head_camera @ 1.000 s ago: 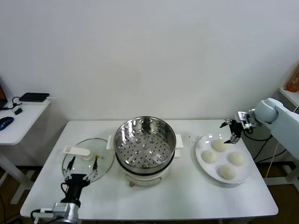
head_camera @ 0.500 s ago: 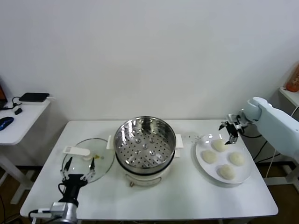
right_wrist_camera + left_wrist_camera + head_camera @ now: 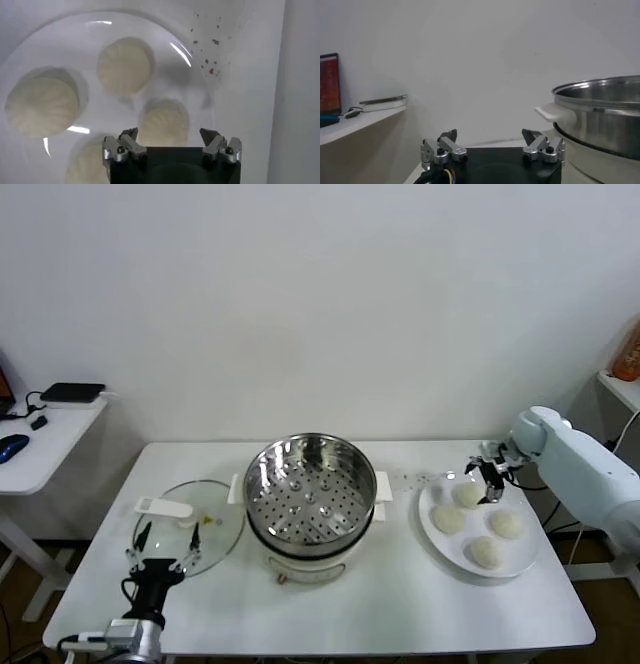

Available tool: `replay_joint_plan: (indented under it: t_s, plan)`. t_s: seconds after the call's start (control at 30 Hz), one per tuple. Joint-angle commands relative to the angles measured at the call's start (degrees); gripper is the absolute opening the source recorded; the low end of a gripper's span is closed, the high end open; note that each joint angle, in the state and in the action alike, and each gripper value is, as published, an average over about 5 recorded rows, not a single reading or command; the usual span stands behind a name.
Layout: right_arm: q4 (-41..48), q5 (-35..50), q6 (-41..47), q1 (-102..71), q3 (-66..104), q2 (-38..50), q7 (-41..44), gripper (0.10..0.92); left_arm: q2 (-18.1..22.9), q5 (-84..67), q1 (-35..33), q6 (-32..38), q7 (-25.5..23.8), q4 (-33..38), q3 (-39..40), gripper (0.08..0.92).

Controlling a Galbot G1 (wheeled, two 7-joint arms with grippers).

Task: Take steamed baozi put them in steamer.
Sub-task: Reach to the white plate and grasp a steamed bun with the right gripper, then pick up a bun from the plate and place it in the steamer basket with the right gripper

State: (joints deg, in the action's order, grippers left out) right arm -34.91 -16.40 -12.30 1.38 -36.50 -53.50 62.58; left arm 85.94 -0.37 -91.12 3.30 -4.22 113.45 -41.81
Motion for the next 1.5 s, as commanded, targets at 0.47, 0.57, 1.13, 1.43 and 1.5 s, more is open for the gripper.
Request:
replay_joint_plan:
  t_s: [0.47,0.57,1.13,1.43,1.5]
  plan:
    - [6.9,-7.4,-1.9,-1.4,7.1,-4.0,0.0,0.823,0.1,0.0,-0.4,0.4,0.2,-0.5,-0.2,0.823]
    - [7.6,-8.4,-2.1,-1.4,7.8,-4.5,0.0,0.822,0.1,0.0,-0.5,0.4,0.2,-0.5,-0.2,0.823]
    - [8.8,-10.1,-2.7,-1.8,10.1,-5.4,0.3,0.717,0.2,0.0,-0.7,0.6,0.2,-0.6,-0.3,0.823]
    - [2.3,-4.9,-2.9,0.0,5.3,-1.7,1.1,0.696,0.2,0.0,-0.9,0.7,0.3,-0.5,-0.4,0.823]
    - [-1.0,-2.5,-2.5,1.2,2.7,-0.2,1.2,0.696,0.3,-0.1,-0.9,0.7,0.3,-0.5,-0.5,0.823]
